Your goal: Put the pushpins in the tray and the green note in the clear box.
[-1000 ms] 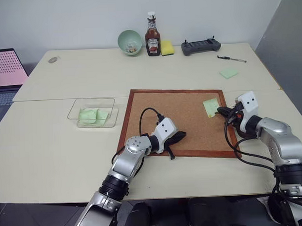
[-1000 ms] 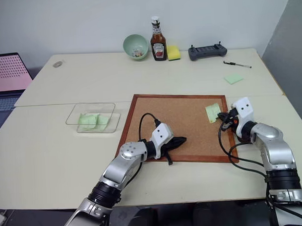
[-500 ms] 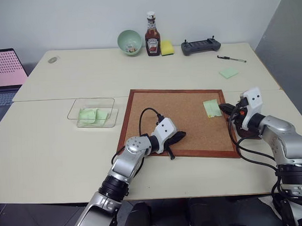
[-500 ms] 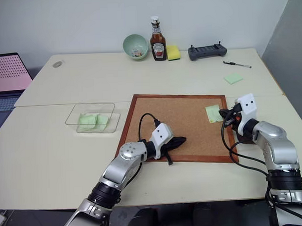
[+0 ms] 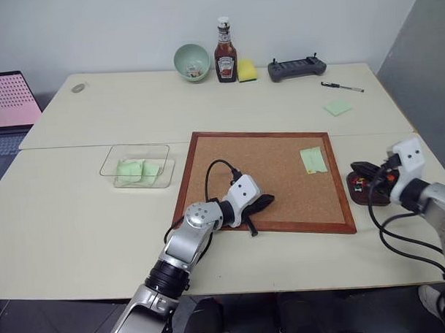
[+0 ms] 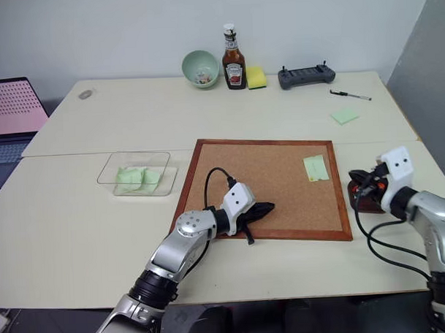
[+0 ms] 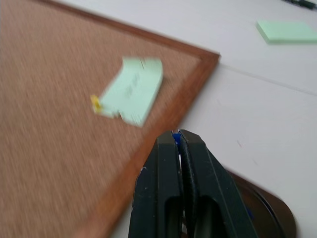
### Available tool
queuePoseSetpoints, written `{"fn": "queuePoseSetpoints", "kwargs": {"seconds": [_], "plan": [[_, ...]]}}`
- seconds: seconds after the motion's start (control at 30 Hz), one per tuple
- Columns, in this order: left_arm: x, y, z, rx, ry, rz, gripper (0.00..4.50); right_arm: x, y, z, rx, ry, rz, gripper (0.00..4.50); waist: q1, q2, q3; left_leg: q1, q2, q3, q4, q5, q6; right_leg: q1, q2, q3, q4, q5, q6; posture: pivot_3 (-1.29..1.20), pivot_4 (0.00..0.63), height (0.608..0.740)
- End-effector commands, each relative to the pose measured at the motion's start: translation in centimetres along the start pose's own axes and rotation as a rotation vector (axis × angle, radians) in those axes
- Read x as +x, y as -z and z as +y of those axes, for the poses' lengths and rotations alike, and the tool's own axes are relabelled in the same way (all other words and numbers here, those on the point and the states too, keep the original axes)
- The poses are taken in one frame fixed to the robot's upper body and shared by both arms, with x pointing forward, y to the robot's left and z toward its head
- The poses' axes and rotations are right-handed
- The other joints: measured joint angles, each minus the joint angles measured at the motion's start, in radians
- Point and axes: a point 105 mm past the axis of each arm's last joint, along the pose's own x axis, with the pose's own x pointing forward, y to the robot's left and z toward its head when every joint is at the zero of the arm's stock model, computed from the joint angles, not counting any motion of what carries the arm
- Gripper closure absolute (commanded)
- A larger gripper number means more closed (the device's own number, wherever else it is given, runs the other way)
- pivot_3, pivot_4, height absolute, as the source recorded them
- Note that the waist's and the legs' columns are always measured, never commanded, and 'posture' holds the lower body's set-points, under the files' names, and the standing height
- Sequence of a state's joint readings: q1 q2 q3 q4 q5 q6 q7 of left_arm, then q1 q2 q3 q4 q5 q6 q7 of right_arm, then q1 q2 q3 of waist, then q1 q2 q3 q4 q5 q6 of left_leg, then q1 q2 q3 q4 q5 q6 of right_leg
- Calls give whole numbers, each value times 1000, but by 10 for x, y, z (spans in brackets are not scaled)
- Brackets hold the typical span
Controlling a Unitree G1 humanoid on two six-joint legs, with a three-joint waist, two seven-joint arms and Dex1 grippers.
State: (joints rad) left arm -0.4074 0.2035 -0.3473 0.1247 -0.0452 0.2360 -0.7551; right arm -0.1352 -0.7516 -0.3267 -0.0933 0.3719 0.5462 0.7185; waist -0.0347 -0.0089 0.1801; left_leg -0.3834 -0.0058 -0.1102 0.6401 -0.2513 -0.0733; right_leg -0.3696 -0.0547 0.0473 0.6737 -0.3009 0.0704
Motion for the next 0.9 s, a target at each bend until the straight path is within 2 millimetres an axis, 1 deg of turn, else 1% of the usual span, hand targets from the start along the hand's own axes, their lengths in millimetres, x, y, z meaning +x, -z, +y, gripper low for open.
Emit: {"fn": "queuePoseSetpoints", "kwargs": {"seconds": [0.03,0.2,0.4,0.43,0.47,0.57,0.63,0.83,0.9], "plan": [[0,20,-7,-25,26,71,4500,-20,-1,-13,-150,41,46,4454,-1,0,0,0,0,0,0,0,0,0,0,0,0,0,0,0,150,740],[1,20,-7,-21,33,70,4500,-25,19,-16,-223,41,149,4454,0,0,0,0,0,0,0,0,0,0,0,0,0,0,1,0,150,740],[1,19,-6,-20,30,70,4500,-19,28,-19,-252,48,184,4454,2,0,0,0,0,0,0,0,0,0,0,0,0,0,1,0,150,740],[1,19,-6,-20,29,70,4500,-17,28,-19,-253,49,184,4027,2,0,0,0,0,0,0,0,0,0,0,0,0,0,1,0,150,740],[1,19,-6,-20,29,70,4500,-16,28,-19,-253,49,184,3912,2,0,0,0,0,0,0,0,0,0,0,0,0,0,1,0,150,740],[0,19,-5,-21,24,71,4500,-14,28,-20,-253,46,189,3221,2,0,0,0,0,0,0,0,0,1,0,0,0,0,1,0,150,740],[0,20,-5,-22,21,72,4500,-14,26,-20,-248,46,183,2881,2,0,0,0,0,0,0,0,0,1,0,0,0,0,1,0,150,740],[0,20,-5,-22,20,72,4500,-14,24,-18,-220,38,172,1488,2,0,0,0,0,0,0,0,0,1,0,0,0,0,1,0,150,740],[0,20,-5,-22,21,71,4500,-14,24,-17,-209,33,171,1102,2,0,0,0,0,0,0,0,0,1,0,0,0,0,1,0,150,740]]}}
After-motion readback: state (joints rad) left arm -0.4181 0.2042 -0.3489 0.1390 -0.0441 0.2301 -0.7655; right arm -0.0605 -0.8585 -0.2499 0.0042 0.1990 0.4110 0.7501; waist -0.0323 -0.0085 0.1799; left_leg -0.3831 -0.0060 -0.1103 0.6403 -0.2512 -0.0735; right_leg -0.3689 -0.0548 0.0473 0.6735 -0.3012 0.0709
